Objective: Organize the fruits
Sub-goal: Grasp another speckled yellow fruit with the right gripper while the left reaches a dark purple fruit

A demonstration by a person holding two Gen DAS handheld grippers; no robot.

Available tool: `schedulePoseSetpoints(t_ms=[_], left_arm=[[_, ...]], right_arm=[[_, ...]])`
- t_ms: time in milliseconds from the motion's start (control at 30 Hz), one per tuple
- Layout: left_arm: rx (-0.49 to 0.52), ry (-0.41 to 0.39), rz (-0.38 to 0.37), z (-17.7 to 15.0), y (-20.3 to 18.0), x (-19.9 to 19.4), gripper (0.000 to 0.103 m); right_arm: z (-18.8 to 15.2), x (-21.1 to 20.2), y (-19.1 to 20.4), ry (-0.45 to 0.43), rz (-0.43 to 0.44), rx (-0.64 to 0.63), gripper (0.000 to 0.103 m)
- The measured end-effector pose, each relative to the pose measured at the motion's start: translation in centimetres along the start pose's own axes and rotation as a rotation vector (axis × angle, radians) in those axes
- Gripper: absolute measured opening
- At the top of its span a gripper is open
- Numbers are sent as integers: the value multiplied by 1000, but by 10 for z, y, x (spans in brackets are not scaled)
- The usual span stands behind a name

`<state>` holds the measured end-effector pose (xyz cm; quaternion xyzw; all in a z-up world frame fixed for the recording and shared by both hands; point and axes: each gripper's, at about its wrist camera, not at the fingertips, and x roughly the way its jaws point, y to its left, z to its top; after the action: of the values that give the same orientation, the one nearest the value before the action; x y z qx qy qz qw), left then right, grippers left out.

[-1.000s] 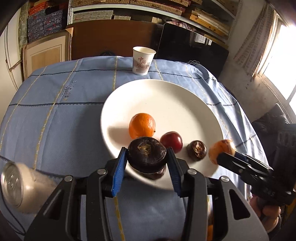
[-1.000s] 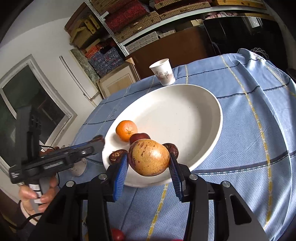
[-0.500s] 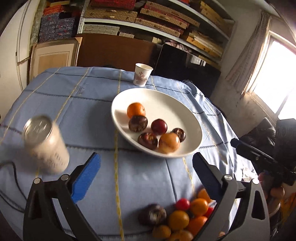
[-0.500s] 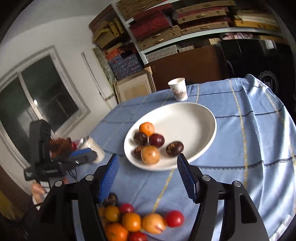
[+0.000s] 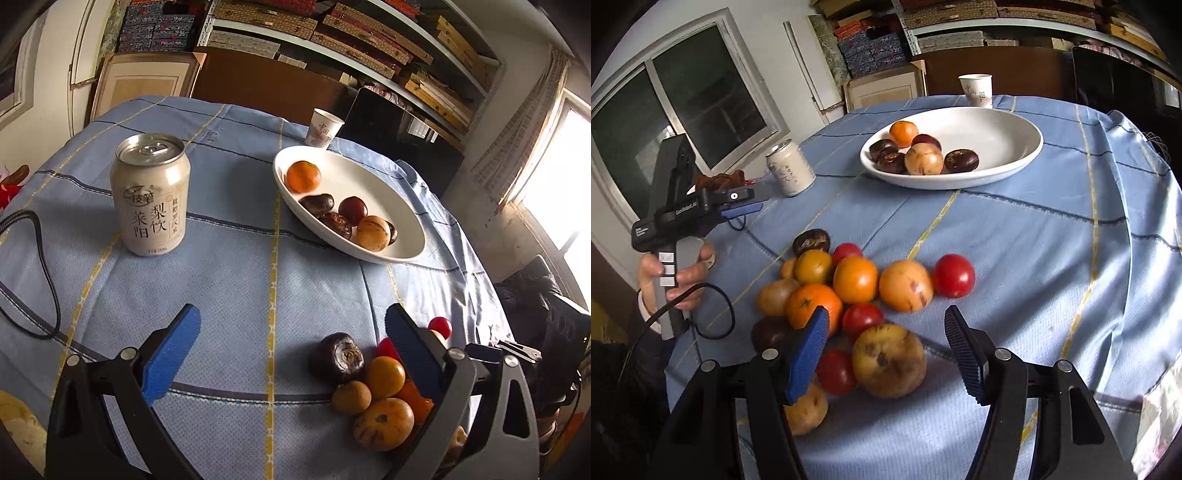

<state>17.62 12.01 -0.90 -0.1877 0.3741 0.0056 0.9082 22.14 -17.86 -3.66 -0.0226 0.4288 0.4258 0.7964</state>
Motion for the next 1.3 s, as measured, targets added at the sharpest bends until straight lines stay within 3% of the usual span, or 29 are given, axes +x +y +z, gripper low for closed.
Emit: schedulePoseSetpoints(t_ms=[733,933,1033,1300], left_arm=[[15,25,-11,-11,-1,-1,98],[16,33,-10,-13,-1,1,98],[25,37,-5,-14,-2,2,98],[-10,67,-5,-15,4,12,98]], right_arm=[[-11,17,-1,75,7,14,61],[-10,19,-11,89,54,81,56],[-10,19,-14,85,44,97,45],[-8,8,-32,22,135,217,44]])
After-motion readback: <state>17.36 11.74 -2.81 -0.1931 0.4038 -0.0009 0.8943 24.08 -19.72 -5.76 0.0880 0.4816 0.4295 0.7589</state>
